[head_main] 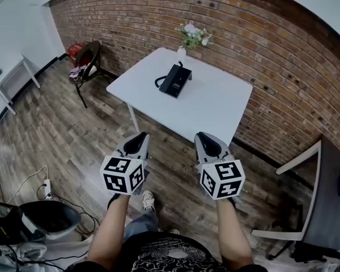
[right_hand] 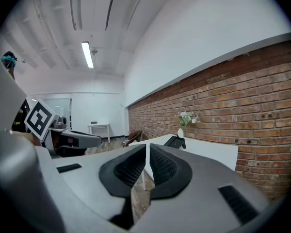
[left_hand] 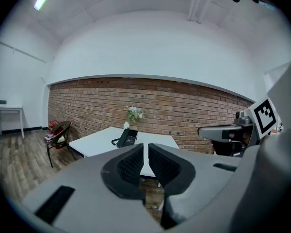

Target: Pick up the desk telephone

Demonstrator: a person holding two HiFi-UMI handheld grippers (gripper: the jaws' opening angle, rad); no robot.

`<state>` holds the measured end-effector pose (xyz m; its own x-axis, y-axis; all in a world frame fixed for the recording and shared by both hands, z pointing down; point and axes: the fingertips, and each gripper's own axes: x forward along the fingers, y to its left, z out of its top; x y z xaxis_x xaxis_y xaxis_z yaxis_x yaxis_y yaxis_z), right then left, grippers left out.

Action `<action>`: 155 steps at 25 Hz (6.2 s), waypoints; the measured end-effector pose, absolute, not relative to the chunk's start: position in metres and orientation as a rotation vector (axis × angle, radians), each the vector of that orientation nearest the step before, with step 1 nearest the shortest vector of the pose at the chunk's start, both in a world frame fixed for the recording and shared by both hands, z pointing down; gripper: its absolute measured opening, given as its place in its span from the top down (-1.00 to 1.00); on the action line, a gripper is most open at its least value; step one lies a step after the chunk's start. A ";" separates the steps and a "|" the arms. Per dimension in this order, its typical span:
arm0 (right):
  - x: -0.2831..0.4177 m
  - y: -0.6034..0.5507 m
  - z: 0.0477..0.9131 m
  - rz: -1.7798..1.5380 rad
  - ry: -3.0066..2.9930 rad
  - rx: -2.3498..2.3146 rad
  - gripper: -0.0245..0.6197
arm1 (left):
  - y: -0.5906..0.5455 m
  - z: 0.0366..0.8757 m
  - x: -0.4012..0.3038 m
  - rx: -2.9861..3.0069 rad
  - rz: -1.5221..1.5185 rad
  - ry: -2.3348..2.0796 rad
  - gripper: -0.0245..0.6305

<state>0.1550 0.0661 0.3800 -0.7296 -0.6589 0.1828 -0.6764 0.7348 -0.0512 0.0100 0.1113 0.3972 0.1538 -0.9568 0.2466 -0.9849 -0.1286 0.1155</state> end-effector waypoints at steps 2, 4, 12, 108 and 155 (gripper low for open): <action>0.147 0.052 0.382 0.172 -2.776 1.087 0.91 | 0.096 0.400 0.002 2.193 0.158 -1.870 0.85; 0.136 0.036 0.384 0.170 -2.769 1.098 0.91 | 0.078 0.404 -0.008 2.201 0.153 -1.848 0.75; 0.081 -0.034 0.387 0.178 -2.706 1.157 0.89 | -0.003 0.413 -0.061 2.238 0.150 -1.732 0.66; -0.032 -0.376 0.561 1.219 -2.449 1.293 0.14 | -0.399 0.547 -0.071 2.216 0.295 -0.508 0.31; -0.046 -0.393 0.339 0.460 -2.759 1.434 0.13 | -0.407 0.321 -0.086 2.653 -0.096 -0.612 0.31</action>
<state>-0.0464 -0.3929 0.3391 -0.5835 -0.8013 0.1320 -0.8008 0.5408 -0.2574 -0.0855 -0.4071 0.3211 0.9010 -0.4330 0.0258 -0.4045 -0.8174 0.4102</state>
